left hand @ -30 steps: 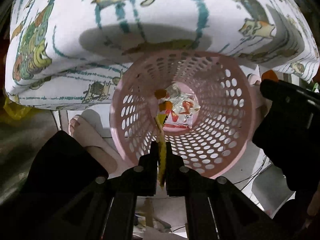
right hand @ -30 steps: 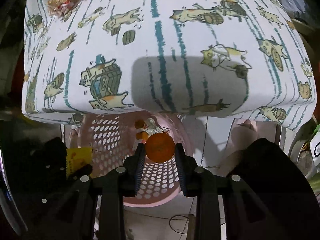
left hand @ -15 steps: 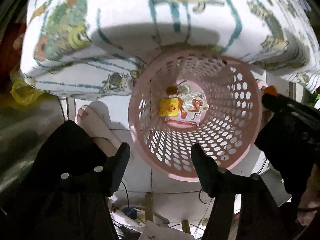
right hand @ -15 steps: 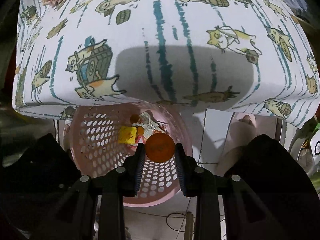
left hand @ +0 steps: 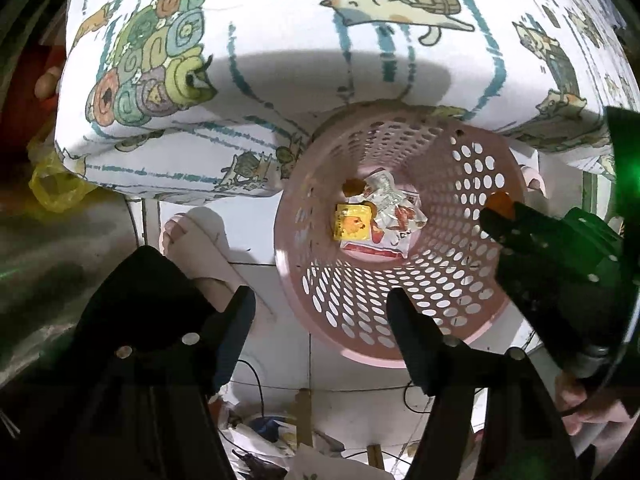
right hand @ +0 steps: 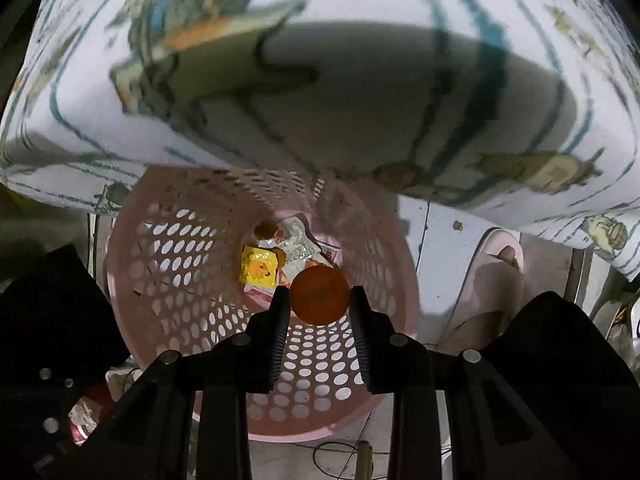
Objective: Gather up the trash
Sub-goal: 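Carry both items over the pink basket and open both tools to drop them, then move both tools back over the table toward the sauce packet and crumpled paper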
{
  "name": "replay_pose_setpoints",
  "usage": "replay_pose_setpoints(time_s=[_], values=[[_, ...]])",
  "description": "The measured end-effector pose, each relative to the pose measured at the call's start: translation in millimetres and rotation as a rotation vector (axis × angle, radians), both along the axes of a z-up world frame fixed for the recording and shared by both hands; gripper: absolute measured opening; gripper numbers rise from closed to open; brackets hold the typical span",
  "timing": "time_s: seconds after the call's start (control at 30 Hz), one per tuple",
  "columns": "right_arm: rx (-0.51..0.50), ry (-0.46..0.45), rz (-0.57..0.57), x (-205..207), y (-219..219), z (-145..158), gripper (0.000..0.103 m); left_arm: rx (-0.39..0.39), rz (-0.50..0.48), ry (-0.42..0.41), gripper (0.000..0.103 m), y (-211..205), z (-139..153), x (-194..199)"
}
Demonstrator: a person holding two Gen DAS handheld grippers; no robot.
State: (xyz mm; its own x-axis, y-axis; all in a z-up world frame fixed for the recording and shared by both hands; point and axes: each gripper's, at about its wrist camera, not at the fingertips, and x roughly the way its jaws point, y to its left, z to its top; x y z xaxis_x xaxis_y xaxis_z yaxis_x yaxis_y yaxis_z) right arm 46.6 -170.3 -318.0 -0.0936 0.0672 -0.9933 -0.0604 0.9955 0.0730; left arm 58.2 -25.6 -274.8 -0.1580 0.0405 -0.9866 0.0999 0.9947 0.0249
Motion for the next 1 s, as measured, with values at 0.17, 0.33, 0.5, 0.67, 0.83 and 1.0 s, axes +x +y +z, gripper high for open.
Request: replay_pose_setpoints(time_s=[0.17,0.33,0.5,0.67,0.83,1.0], values=[[-0.005,-0.001,-0.033,-0.6,-3.4,-1.1,0.032,0.008,0.003,-0.011,0.067,2.4,3.7,0.8],[-0.006,0.003,-0.071,-0.1,-11.9,-2.1,0.044,0.002,0.017,-0.017,0.067,3.7,6.5,3.1],[0.007,-0.013,-0.097,0.8,-16.2,4.6,0.053,0.003,0.027,-0.035,0.067,5.0,11.9,5.0],[0.001,-0.060,-0.099,2.7,-16.8,22.0,0.053,-0.022,0.031,-0.078,0.067,4.1,29.4,8.5],[0.019,-0.118,-0.092,6.9,-15.2,47.8,0.053,-0.052,0.047,-0.136,0.067,5.9,53.5,15.0],[0.032,-0.197,-0.114,13.0,-18.6,75.7,0.053,-0.063,0.045,-0.198,0.067,6.3,72.3,22.6]])
